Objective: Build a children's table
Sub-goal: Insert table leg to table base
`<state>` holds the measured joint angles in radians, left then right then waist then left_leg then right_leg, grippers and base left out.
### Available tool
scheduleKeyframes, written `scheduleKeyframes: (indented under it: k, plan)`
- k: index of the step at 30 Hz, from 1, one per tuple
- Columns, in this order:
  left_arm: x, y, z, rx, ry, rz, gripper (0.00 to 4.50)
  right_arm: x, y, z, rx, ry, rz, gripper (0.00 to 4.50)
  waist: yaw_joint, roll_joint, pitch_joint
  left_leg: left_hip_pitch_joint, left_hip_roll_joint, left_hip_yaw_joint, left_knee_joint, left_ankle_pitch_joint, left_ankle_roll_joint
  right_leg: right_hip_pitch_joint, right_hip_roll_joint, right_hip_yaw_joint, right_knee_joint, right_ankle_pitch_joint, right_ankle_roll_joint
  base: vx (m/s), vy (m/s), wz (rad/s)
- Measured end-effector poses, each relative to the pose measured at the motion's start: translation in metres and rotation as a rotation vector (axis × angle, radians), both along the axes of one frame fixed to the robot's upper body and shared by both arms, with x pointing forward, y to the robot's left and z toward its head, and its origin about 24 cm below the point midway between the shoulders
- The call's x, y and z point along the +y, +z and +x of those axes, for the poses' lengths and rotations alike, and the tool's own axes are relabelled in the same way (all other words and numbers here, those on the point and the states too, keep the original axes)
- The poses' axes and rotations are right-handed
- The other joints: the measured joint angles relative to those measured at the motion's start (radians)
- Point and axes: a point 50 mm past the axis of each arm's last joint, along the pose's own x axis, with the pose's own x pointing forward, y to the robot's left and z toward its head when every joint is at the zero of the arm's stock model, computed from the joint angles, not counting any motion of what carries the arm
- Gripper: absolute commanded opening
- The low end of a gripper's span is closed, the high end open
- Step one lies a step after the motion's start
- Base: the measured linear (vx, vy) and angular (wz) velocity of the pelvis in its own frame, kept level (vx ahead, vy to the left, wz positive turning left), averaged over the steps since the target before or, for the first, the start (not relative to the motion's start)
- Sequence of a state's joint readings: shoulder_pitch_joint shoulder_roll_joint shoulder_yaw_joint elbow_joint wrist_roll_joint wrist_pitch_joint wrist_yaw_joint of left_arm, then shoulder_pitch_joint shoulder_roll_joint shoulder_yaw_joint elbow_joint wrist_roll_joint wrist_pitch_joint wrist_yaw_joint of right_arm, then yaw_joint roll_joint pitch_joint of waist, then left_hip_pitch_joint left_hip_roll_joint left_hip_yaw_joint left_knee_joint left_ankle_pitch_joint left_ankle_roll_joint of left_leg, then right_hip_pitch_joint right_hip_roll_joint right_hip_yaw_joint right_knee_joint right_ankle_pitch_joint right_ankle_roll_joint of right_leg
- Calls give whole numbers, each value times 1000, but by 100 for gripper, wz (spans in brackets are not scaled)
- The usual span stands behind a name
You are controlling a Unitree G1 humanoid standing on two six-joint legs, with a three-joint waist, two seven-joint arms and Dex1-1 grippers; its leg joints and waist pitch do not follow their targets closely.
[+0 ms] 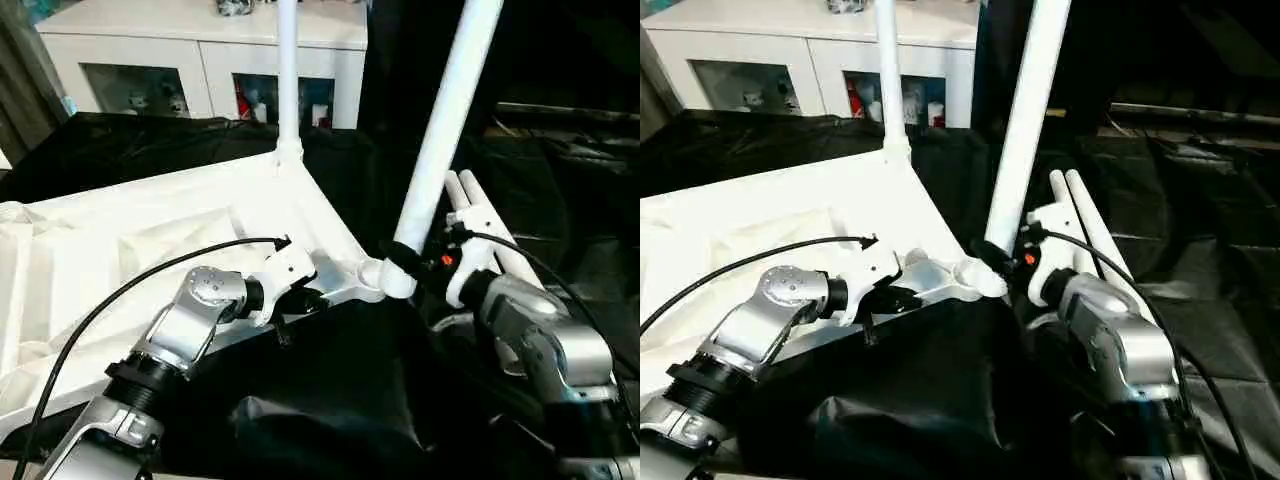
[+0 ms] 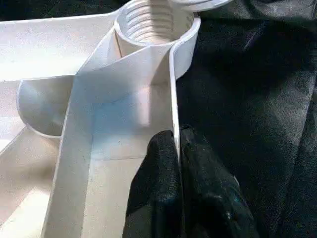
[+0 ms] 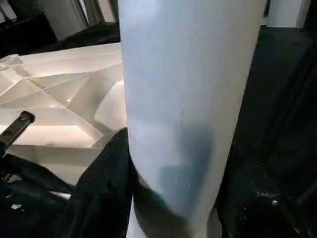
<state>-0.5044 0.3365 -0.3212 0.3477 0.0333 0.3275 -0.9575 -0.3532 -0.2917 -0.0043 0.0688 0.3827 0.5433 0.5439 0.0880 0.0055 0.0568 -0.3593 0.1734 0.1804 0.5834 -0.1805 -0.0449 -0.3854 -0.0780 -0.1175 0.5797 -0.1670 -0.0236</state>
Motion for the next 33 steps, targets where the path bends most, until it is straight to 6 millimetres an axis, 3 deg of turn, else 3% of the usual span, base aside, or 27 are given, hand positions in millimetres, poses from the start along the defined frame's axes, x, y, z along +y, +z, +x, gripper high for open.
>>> scheduleKeyframes:
  k: [11, 33]
  plan:
    - [2, 0, -1, 2, -21, 6, 0, 20, -4, 23, -12, 83, -13, 187, -1, -5, -1, 0, 0, 0, 1, 0, 0, 0, 0, 0, 2, 0, -1, 0, 0, 0]
    - [3, 0, -2, -6, -40, 13, 0, 23, -16, 26, -24, 164, -18, 187, -1, -16, 0, 2, 0, 0, 3, 0, 0, 0, 0, 1, 5, 0, -1, 0, 0, 0]
